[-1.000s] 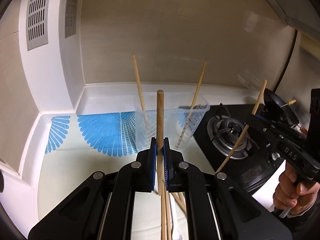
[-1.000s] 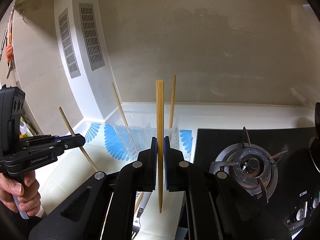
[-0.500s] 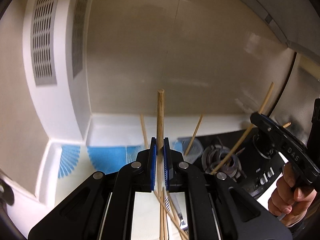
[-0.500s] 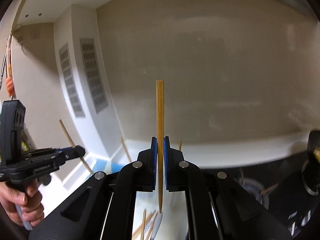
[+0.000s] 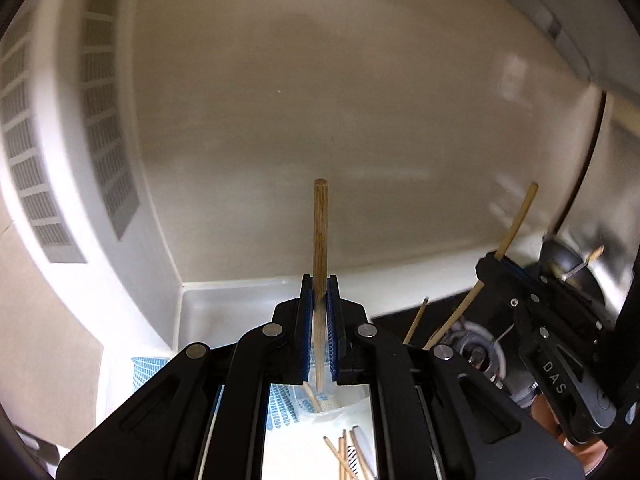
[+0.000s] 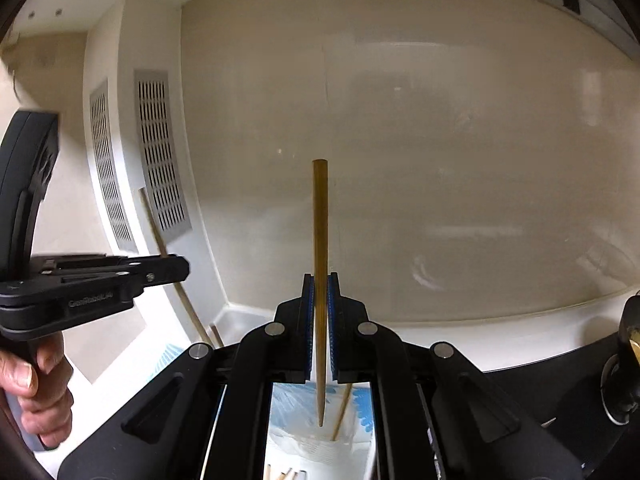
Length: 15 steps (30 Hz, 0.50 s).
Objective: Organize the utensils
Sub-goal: 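Open the left tool to drop its chopstick into the holder while the right tool opens too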
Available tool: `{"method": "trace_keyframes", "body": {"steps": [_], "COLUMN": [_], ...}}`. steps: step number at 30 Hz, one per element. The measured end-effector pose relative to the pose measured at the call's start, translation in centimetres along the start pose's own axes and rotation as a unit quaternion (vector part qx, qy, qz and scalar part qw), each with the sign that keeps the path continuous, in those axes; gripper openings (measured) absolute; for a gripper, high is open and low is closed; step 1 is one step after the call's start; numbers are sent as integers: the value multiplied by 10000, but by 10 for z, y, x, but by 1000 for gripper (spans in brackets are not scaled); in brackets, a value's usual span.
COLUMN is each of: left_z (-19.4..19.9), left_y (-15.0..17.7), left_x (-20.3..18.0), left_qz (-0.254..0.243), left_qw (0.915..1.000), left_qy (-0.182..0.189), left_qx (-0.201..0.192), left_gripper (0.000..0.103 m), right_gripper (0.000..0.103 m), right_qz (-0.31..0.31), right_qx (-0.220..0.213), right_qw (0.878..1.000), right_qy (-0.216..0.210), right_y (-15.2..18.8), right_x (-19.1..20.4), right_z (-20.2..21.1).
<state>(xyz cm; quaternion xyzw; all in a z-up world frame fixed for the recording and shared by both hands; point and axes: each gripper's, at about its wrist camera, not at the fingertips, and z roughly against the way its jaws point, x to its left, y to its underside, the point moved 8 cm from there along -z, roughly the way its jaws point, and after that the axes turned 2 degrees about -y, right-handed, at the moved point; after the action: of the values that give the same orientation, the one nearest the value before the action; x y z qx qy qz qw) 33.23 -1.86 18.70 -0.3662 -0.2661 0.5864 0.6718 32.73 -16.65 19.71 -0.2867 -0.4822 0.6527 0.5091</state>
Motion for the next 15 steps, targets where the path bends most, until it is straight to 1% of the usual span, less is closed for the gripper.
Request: {"method": "trace_keyframes", "body": {"steps": [3, 5, 9, 12, 13, 14, 15], "left_z": [-20, -32, -55, -74, -77, -80, -81], "left_y": [17, 27, 49, 66, 69, 72, 72], "left_x": [-4, -4, -5, -4, -3, -2, -1], "left_qz": [-207, -216, -296, -246, -237, -224, -203], "left_qw": [9995, 9990, 9973, 9949, 9945, 9939, 9938], "left_qy": [-60, -60, -49, 76, 92, 102, 99], "left_qx": [234, 387, 674, 975, 1017, 1073, 1090], "left_gripper": [7, 7, 7, 7, 8, 17, 25], "right_gripper": [6, 6, 6, 6, 7, 9, 13], "right_qz": [99, 176, 417, 474, 535, 592, 647], "right_qx": [151, 268, 489, 689, 763, 810, 870], "right_qw": [9998, 9994, 9979, 9963, 9955, 9948, 9940], "right_qy": [-74, -126, -75, -171, -186, -162, -120], "right_y": [11, 19, 33, 43, 46, 49, 52], "right_x": [1, 5, 11, 13, 16, 16, 17], "right_z": [-13, -22, -38, -44, -46, -47, -49]}}
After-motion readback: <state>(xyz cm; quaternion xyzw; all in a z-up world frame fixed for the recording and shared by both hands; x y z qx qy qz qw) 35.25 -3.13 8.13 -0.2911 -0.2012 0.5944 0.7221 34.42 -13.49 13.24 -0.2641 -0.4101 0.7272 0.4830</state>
